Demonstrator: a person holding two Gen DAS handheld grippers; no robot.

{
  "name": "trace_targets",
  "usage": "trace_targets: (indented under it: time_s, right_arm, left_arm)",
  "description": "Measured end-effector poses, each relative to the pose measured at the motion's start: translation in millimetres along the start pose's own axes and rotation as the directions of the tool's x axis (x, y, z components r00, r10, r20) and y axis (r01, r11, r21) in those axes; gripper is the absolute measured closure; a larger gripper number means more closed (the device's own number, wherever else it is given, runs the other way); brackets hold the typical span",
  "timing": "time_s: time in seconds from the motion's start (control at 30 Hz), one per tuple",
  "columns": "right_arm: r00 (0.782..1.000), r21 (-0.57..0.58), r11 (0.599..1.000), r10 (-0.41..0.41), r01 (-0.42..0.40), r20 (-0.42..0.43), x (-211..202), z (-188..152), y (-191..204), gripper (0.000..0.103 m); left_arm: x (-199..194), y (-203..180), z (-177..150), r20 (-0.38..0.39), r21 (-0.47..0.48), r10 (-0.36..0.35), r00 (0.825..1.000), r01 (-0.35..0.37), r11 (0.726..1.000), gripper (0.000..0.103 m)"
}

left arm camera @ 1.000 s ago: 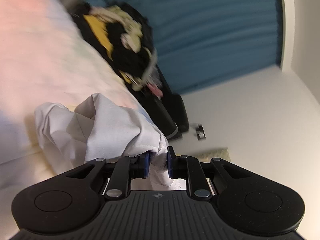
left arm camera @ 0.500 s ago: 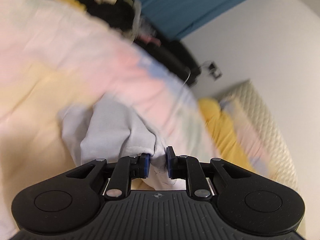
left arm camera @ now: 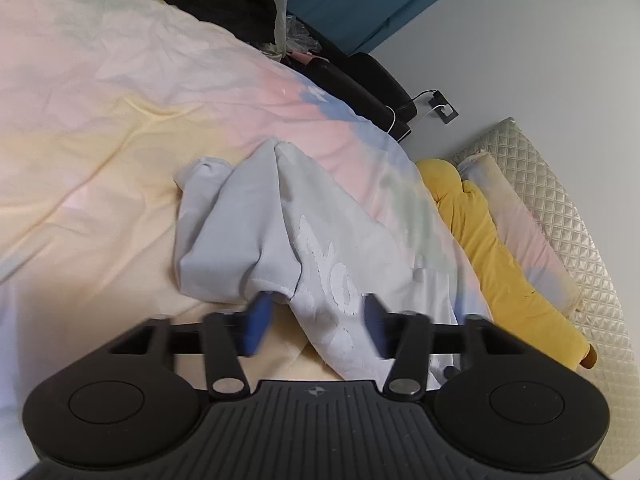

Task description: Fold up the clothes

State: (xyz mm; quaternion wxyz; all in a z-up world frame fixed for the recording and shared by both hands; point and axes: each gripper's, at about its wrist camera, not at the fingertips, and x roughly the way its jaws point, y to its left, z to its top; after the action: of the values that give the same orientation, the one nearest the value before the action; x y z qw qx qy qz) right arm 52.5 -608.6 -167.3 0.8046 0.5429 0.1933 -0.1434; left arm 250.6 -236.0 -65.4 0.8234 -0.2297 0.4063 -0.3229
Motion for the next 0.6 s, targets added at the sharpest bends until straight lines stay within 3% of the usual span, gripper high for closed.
trace_targets:
  time_s: [0.03, 0.1, 0.27, 0.43, 0.53, 0.6]
  right_arm:
    - [1.0, -0.017, 1.0, -0.015, 0.016, 0.005, -7, -4, 7, 0.044]
    - [0.999, -0.067, 0.997, -0.036, 0.037, 0.015, -23, -9, 19, 0.044]
    - [0.999, -0.234, 0.972, -0.005, 0.013, 0.035, -57, -24, 63, 0.044]
    - [0.997, -0.394, 0.918, 0.06, -0.039, 0.04, -88, -44, 114, 0.044]
    - [0.991, -0.474, 0.874, 0.133, -0.109, 0.017, -101, -63, 154, 0.044]
    - [0.984, -0.521, 0.84, 0.176, -0.154, -0.007, -109, -77, 180, 0.044]
  left_arm:
    - [-10, -4, -1, 0.01, 0.02, 0.008, 1.0, -0.008, 1.0, 0.038]
    - [-31, -12, -2, 0.025, 0.068, 0.035, 0.999, -0.037, 0.997, 0.033]
    - [-96, -32, -6, 0.102, 0.164, 0.062, 0.993, -0.079, 0.983, 0.025]
    - [-170, -42, -10, 0.2, 0.203, 0.092, 0.976, -0.133, 0.97, 0.014]
    - [-219, -45, -15, 0.255, 0.229, 0.16, 0.954, -0.221, 0.948, 0.012]
    - [-255, -47, -22, 0.321, 0.253, 0.231, 0.919, -0.318, 0.914, 0.01]
